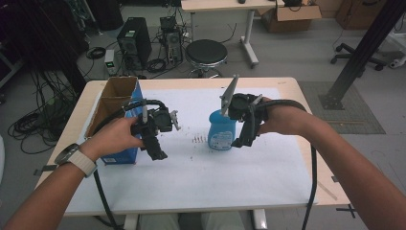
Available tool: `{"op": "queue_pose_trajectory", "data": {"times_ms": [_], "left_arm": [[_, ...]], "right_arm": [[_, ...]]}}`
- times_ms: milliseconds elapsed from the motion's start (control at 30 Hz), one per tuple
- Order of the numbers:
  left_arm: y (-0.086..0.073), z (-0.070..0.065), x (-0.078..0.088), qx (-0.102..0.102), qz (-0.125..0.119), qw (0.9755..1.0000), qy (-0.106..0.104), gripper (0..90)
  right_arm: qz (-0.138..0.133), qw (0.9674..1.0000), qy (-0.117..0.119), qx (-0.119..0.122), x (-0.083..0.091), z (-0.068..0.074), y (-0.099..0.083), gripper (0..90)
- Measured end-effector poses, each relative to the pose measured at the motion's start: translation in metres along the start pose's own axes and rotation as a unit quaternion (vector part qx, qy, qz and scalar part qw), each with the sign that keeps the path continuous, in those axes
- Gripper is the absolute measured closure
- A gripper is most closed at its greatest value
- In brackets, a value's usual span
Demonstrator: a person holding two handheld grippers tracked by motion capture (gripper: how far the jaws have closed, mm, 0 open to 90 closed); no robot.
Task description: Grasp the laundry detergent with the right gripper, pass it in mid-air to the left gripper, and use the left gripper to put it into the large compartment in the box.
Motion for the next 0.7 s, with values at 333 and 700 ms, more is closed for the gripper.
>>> {"op": "queue_pose_trajectory", "data": {"times_ms": [333,700], "left_arm": [[0.003,0.002,0.000,-0.001,0.000,1.0000,0.000,5.2],[0.005,0.003,0.000,-0.001,-0.002,1.0000,0.001,5.1]], "right_arm": [[-0.012,0.9999,-0.002,-0.005,0.006,-0.005,-0.001,5.8],[-0.043,0.9990,-0.011,-0.004,0.024,-0.017,0.008,5.6]]}}
Point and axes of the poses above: each handheld gripper's, and its own axes: x roughly backward along the jaws, y roughly out of its top, z roughly to its left, the point moved 5 cm from there along -x, roughly forward along the jaws, and after that the axes turned 15 degrees about -z, right-handed, at the moved point
